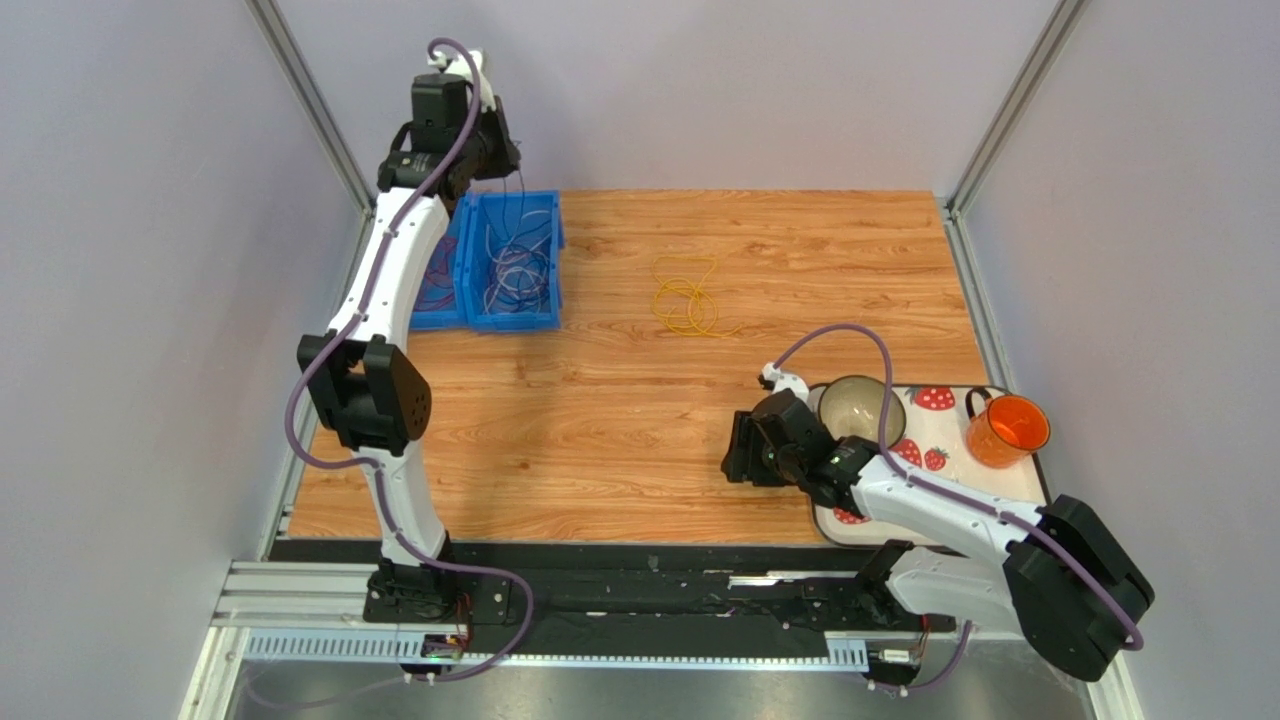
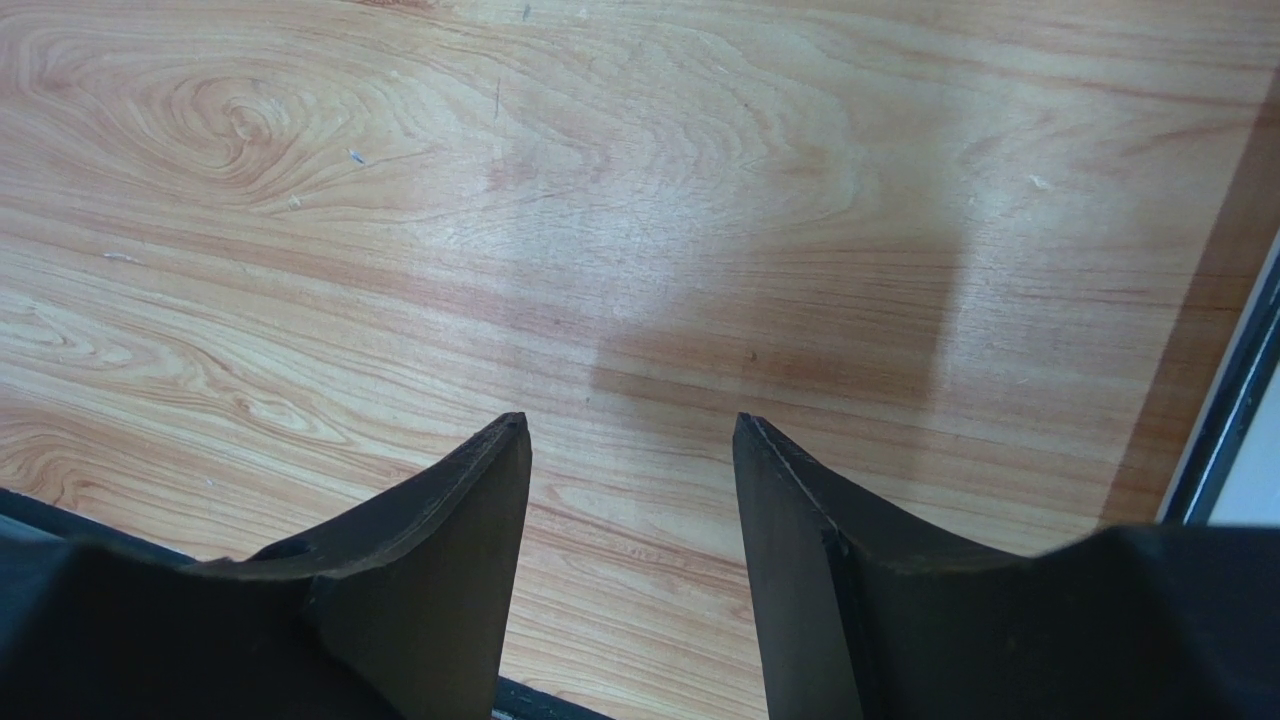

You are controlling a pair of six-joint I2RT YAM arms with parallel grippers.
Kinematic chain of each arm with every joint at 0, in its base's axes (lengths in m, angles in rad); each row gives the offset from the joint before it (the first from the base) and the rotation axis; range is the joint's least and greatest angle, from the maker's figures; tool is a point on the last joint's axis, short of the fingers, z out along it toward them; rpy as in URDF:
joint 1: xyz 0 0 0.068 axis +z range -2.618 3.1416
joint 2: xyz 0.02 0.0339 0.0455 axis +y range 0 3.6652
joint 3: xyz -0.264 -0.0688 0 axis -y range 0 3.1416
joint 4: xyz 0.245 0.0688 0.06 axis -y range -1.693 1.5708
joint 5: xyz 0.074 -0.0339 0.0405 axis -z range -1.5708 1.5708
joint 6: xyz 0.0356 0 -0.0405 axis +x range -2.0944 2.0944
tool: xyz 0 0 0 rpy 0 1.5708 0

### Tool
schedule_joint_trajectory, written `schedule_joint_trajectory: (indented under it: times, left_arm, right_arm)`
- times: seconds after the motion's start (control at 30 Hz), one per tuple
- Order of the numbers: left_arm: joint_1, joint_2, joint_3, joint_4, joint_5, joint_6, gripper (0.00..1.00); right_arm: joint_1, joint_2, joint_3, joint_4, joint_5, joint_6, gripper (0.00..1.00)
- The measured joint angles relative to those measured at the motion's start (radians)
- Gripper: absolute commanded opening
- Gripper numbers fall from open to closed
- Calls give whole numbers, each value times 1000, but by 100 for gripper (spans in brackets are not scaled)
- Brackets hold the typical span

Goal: Untangle the cables

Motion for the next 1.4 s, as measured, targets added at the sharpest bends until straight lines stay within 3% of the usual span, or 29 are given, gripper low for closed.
schedule_joint_trajectory:
  times: [0.07, 0.1, 0.2, 0.63, 0.87, 1.03, 1.4]
  left_arm:
    - [0, 10, -30, -13, 1, 5, 31]
    - [0, 18, -35, -22, 4, 8, 45]
    - [0, 33, -44, -34, 13, 9, 54]
    - [-17, -110, -106, -42, 30, 8, 53]
    - [-144, -191, -158, -31, 4, 31, 49]
    - [-233, -158, -190, -21, 14, 38, 48]
    - [-320, 43, -186, 6, 77, 39, 44]
  right_arm:
    - [0, 4, 0, 0, -4, -1, 56]
    - [0, 5, 0, 0, -5, -2, 56]
    - [0, 5, 0, 0, -7, -5, 56]
    - [0, 38, 0, 8, -24, -7, 56]
    - [0, 38, 0, 8, -24, -6, 56]
    - [0, 25, 0, 1, -24, -5, 56]
    - [0, -55, -26, -18, -18, -5, 56]
